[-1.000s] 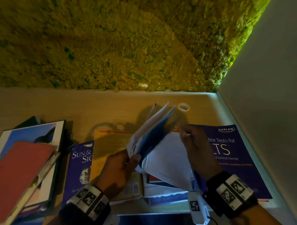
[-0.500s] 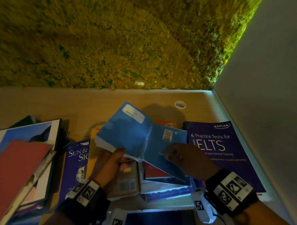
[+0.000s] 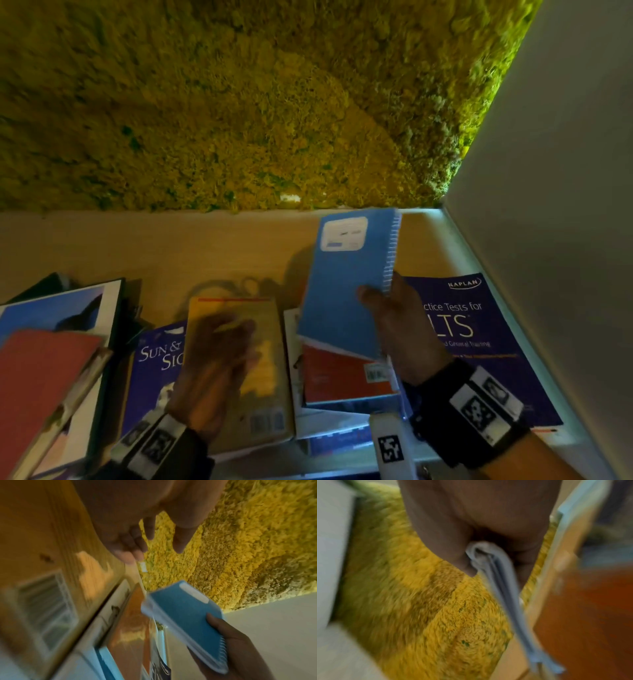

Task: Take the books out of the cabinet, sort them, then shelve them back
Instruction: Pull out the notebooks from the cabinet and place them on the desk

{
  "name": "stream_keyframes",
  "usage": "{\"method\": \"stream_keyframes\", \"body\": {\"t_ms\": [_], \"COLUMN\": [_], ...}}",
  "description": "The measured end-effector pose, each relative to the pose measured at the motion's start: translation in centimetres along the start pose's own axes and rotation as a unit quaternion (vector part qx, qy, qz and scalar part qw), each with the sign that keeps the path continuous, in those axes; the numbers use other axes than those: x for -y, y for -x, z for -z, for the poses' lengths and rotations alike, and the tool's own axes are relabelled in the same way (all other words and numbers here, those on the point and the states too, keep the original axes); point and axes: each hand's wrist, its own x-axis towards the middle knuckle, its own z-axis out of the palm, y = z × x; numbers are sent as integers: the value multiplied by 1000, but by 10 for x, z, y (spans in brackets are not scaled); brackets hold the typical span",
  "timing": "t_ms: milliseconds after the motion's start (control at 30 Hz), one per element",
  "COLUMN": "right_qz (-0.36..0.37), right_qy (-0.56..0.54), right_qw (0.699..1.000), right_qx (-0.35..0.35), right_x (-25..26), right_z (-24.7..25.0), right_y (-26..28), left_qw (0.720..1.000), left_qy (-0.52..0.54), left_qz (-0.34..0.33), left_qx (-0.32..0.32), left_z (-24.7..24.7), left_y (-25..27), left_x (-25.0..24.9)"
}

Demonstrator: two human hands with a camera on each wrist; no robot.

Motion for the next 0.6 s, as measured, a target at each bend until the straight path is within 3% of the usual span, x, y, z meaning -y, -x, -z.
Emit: {"method": "stream_keyframes", "body": {"t_ms": [33, 100, 200, 267, 467, 600], "right_qz": [29, 86, 108, 117, 58, 110], "right_qy": [97, 237, 262, 304, 397, 558], "right_qw": [995, 966, 928, 900, 870, 797], "right_qx": [-1, 53, 241, 289, 287, 201], "right_x": [3, 9, 10, -1, -41, -71], "right_z": [3, -1, -26, -30, 0, 2], "right_y": [-1, 2, 18, 22, 17, 15], "left_qw": [998, 988, 978, 978, 985, 985], "left_qy": [-46, -138, -140, -137, -163, -157], "left_qz": [-36, -45, 15, 43, 15, 49], "left_qx": [-9, 51, 156, 151, 55, 61], "left_z": [0, -14, -35, -25, -7, -3], "left_y": [-3, -7, -5, -8, -73, -131], "left_x": [-5, -8, -2, -4, -34, -57]}}
